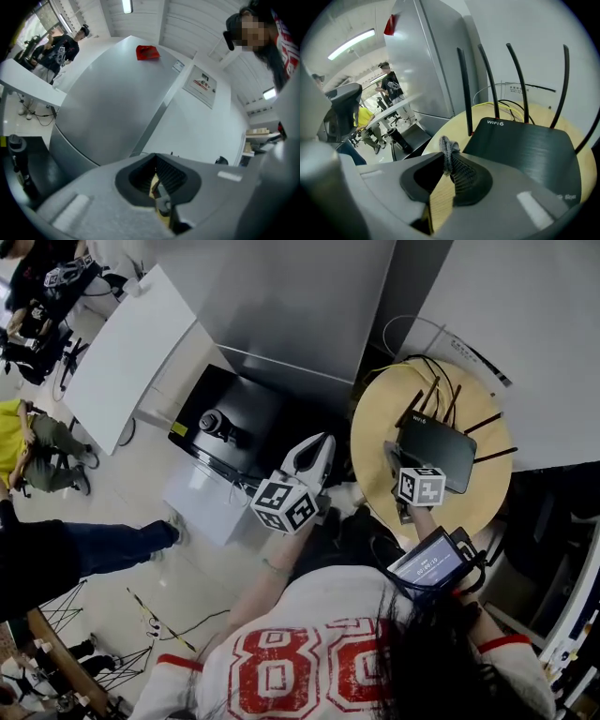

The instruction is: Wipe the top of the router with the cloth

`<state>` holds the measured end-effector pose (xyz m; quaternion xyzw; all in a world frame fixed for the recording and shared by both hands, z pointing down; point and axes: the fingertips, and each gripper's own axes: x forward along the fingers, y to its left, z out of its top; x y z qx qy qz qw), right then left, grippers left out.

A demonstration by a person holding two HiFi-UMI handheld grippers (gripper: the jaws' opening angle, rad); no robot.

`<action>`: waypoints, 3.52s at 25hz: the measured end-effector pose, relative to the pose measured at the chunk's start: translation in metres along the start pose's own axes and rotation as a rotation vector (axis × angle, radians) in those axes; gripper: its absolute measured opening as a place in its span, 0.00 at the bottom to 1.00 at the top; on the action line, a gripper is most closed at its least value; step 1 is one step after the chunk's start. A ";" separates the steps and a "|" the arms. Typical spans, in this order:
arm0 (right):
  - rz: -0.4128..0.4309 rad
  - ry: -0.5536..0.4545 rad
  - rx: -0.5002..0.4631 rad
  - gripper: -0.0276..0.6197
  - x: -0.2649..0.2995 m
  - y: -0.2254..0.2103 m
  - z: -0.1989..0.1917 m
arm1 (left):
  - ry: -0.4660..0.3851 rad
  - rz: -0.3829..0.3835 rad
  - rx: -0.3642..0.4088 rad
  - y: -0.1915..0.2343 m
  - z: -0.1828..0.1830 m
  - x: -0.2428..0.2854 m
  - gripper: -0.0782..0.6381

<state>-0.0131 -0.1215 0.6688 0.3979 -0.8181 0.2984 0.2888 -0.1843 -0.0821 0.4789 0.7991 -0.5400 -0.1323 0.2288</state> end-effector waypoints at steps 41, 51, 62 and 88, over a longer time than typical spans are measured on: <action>-0.057 -0.341 0.279 0.11 -0.114 -0.048 -0.029 | 0.260 -0.375 0.064 -0.145 -0.095 0.075 0.10; -0.229 -0.470 0.414 0.11 -0.151 0.016 -0.065 | 0.294 -0.492 0.095 -0.133 -0.080 -0.016 0.10; -0.313 -0.552 0.449 0.11 -0.223 0.135 -0.091 | 0.306 -0.495 0.000 -0.113 -0.059 -0.133 0.10; -0.196 -0.527 0.368 0.10 -0.296 0.106 -0.026 | 0.388 -0.489 -0.019 -0.231 -0.049 -0.084 0.10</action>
